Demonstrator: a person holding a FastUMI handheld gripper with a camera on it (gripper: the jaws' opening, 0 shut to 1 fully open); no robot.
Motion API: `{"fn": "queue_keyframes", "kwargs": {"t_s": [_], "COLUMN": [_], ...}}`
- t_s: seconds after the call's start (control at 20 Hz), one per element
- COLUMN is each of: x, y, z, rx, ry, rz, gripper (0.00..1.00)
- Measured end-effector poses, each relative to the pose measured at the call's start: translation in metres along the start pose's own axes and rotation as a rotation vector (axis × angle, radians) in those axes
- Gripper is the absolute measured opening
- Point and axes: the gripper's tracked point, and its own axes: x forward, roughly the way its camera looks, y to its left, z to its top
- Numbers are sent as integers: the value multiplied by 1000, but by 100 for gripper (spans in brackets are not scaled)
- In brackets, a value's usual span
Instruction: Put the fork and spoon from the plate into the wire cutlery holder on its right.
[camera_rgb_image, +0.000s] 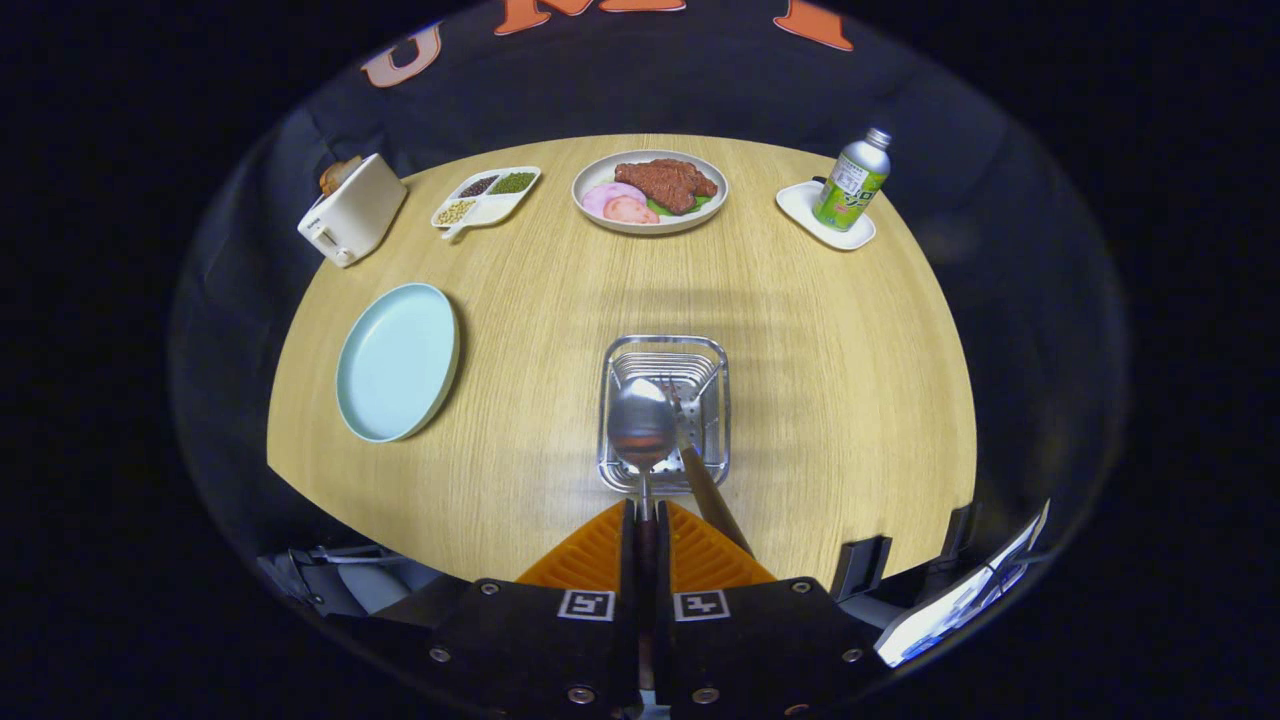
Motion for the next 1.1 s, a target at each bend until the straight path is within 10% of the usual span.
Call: {"fn": "queue_keyframes", "kwargs": {"t_s": [0.75,1.1], "x": [-103,-218], "y": [6,32], "z": [117,188], "rx": [167,72], "ry": [-507,-918], "rz": [105,134], "gripper": [17,72]}}
